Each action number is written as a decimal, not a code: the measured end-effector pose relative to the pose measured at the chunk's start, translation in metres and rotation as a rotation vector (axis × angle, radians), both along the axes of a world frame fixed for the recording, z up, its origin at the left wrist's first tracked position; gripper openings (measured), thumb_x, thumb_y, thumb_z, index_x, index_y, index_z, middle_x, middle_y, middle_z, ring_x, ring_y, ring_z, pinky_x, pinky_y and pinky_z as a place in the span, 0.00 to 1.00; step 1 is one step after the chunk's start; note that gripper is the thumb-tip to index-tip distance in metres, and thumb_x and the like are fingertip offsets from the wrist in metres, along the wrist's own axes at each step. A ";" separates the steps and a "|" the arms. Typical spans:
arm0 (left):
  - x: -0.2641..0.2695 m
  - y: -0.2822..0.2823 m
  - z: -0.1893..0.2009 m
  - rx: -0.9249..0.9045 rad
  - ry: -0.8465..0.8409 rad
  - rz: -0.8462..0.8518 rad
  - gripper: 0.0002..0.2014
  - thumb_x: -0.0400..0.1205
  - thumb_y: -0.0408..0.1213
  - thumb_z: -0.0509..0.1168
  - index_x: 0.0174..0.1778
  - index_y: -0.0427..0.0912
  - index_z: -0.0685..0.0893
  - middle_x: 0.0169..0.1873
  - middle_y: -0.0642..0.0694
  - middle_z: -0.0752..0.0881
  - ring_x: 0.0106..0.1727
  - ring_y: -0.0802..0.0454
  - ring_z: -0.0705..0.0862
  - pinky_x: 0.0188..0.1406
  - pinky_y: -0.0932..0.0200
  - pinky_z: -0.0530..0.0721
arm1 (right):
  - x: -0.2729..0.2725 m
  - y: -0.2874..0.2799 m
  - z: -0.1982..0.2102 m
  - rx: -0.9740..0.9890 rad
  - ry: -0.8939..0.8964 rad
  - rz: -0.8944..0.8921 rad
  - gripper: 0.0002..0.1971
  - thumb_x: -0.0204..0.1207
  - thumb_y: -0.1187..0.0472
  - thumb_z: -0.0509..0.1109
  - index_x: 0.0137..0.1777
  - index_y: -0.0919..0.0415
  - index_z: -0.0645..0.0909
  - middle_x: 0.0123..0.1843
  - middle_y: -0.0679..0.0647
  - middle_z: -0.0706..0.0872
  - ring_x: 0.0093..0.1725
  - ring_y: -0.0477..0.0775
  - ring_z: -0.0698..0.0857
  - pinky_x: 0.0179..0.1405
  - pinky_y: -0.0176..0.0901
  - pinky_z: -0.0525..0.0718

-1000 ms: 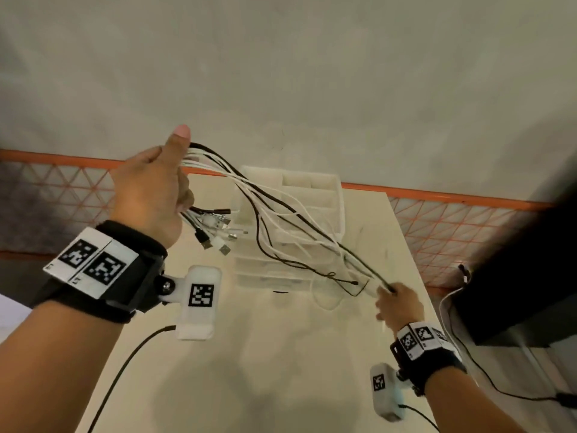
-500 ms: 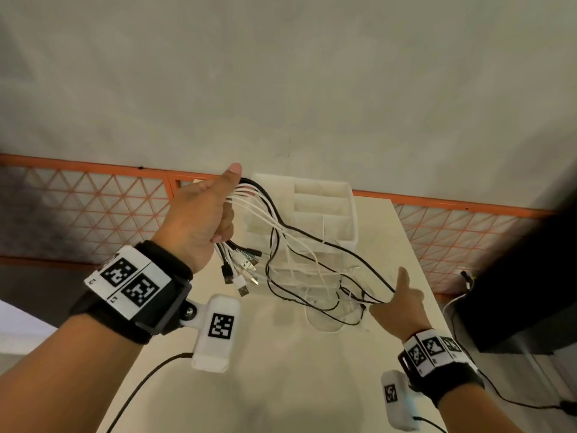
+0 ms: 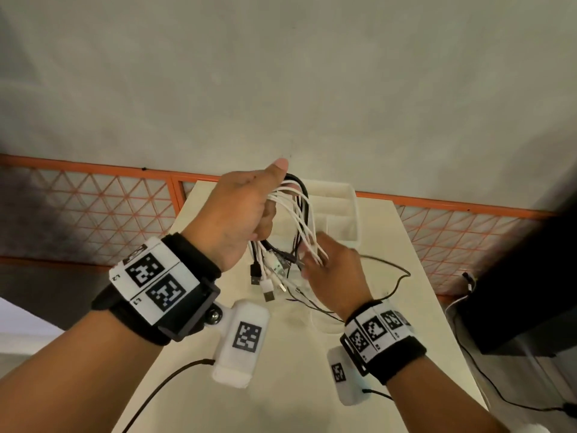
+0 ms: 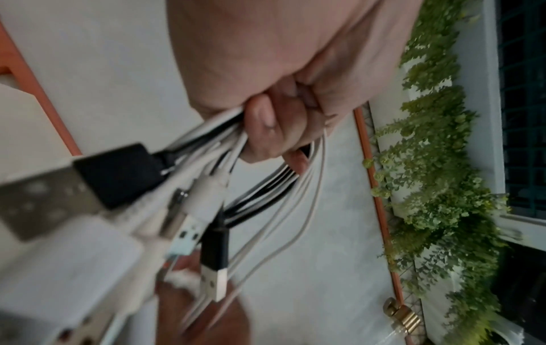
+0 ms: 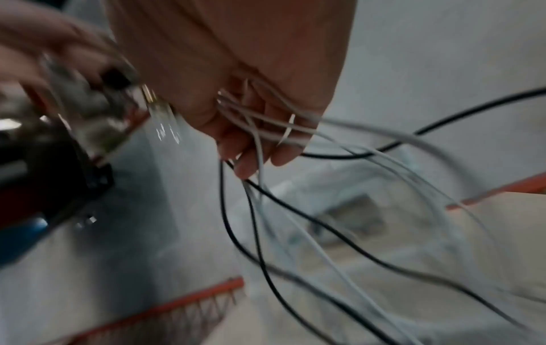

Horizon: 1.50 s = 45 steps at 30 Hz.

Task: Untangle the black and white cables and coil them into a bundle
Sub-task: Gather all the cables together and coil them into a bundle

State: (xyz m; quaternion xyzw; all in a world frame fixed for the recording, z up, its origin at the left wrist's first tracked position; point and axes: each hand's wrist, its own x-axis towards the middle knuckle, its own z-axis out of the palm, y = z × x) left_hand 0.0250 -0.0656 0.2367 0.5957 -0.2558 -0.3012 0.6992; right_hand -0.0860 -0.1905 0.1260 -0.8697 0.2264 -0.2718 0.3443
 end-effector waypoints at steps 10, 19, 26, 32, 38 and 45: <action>0.010 0.008 0.005 -0.194 0.029 0.115 0.19 0.84 0.49 0.67 0.29 0.43 0.85 0.22 0.42 0.58 0.17 0.53 0.55 0.17 0.63 0.61 | -0.035 -0.031 -0.008 0.282 0.245 -0.089 0.17 0.83 0.61 0.60 0.44 0.37 0.84 0.36 0.51 0.87 0.32 0.52 0.80 0.30 0.39 0.79; 0.023 0.008 -0.002 -0.163 0.120 0.268 0.19 0.85 0.47 0.65 0.40 0.33 0.84 0.13 0.54 0.62 0.17 0.55 0.56 0.17 0.63 0.57 | -0.063 -0.053 0.005 0.164 0.242 -0.131 0.17 0.80 0.56 0.68 0.30 0.60 0.84 0.29 0.51 0.91 0.26 0.55 0.80 0.28 0.53 0.79; 0.030 0.009 0.010 -0.270 0.067 0.251 0.19 0.84 0.50 0.66 0.34 0.43 0.92 0.32 0.41 0.71 0.19 0.53 0.56 0.18 0.61 0.57 | -0.100 -0.054 -0.109 0.217 1.011 -0.084 0.17 0.83 0.42 0.61 0.40 0.44 0.89 0.55 0.50 0.86 0.62 0.60 0.87 0.67 0.51 0.80; 0.024 -0.001 -0.020 -0.073 0.074 0.275 0.21 0.86 0.48 0.65 0.29 0.44 0.72 0.14 0.55 0.62 0.15 0.56 0.58 0.16 0.64 0.60 | -0.090 -0.087 -0.061 0.299 0.255 -0.520 0.24 0.79 0.41 0.56 0.69 0.46 0.83 0.59 0.59 0.91 0.58 0.66 0.88 0.61 0.56 0.84; 0.032 0.001 -0.017 -0.238 0.103 0.402 0.18 0.86 0.49 0.64 0.46 0.36 0.86 0.18 0.53 0.69 0.16 0.57 0.58 0.15 0.64 0.61 | -0.097 -0.092 -0.035 0.064 0.212 -0.609 0.21 0.83 0.64 0.60 0.74 0.52 0.80 0.57 0.56 0.89 0.59 0.60 0.86 0.59 0.48 0.79; 0.040 0.000 -0.007 -0.299 0.037 0.369 0.18 0.85 0.51 0.64 0.45 0.40 0.89 0.25 0.49 0.76 0.18 0.55 0.58 0.15 0.65 0.60 | -0.115 -0.084 -0.121 0.197 0.971 -0.531 0.12 0.80 0.56 0.61 0.57 0.50 0.85 0.59 0.58 0.90 0.60 0.64 0.87 0.55 0.48 0.82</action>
